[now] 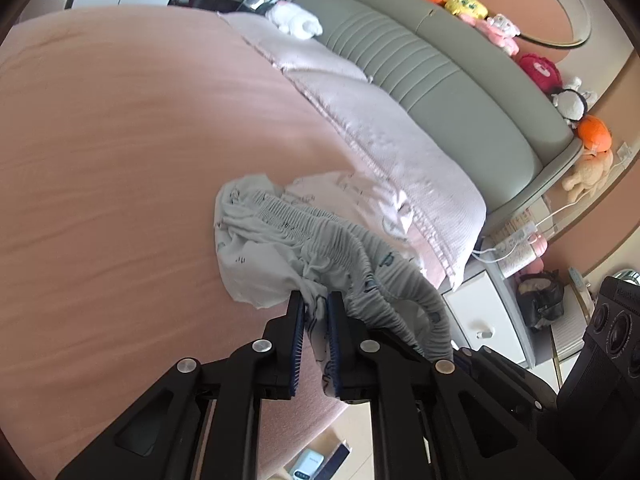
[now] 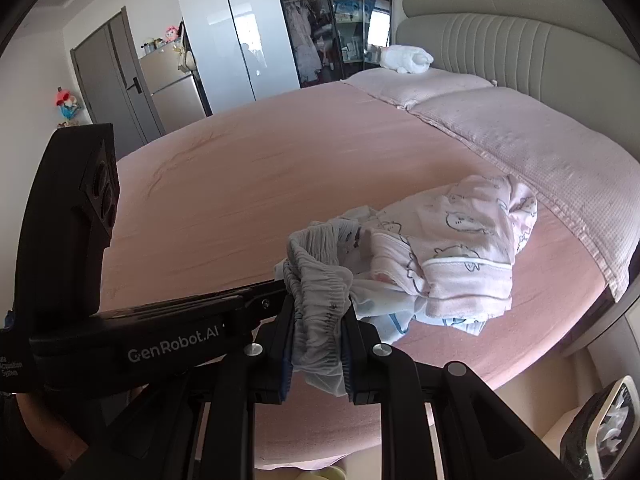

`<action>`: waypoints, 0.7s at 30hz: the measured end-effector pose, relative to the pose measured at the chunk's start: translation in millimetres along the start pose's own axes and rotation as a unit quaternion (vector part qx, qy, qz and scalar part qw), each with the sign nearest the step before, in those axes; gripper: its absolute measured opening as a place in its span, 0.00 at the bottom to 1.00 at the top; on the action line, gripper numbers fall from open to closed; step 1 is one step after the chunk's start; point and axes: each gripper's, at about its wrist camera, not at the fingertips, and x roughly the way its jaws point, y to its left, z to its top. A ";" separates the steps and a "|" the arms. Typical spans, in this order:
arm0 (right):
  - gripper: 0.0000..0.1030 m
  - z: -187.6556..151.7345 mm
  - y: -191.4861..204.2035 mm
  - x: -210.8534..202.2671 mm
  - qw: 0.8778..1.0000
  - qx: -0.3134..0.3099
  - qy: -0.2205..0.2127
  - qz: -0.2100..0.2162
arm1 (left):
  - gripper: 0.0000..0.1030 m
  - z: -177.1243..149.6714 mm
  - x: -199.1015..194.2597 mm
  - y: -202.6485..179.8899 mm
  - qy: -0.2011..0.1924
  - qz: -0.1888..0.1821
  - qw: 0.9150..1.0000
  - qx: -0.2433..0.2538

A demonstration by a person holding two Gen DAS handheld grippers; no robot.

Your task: Fold clothes

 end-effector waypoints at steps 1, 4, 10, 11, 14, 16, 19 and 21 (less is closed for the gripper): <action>0.17 3.5 3.0 -3.1 1.000 -0.004 -0.003 0.002 | 0.08 1.7 -4.7 -0.9 -0.006 0.000 1.000 0.000; 0.17 12.7 13.0 -10.2 1.000 -0.020 -0.011 0.005 | 0.07 5.3 -18.8 -0.5 -0.021 -0.005 1.000 -0.009; 0.16 22.8 36.6 -21.8 0.999 -0.046 -0.017 0.017 | 0.06 10.2 -42.4 7.7 -0.036 -0.013 0.999 -0.024; 0.15 24.5 36.5 -22.4 0.999 -0.041 -0.015 0.021 | 0.07 11.6 -44.0 10.8 -0.034 -0.004 0.999 -0.027; 0.14 32.4 32.9 -26.9 0.999 -0.027 -0.020 0.035 | 0.09 12.2 -47.0 19.7 -0.018 0.025 0.999 -0.024; 0.14 39.7 28.2 -31.4 0.998 -0.020 -0.029 0.044 | 0.10 9.2 -46.8 26.1 -0.010 0.030 0.999 -0.030; 0.14 48.5 26.8 -37.6 0.998 -0.031 -0.033 0.032 | 0.11 3.4 -42.2 38.2 -0.006 -0.007 0.997 -0.070; 0.14 50.6 27.6 -41.0 0.998 -0.040 -0.036 0.029 | 0.16 1.2 -37.4 44.6 0.001 -0.019 0.996 -0.091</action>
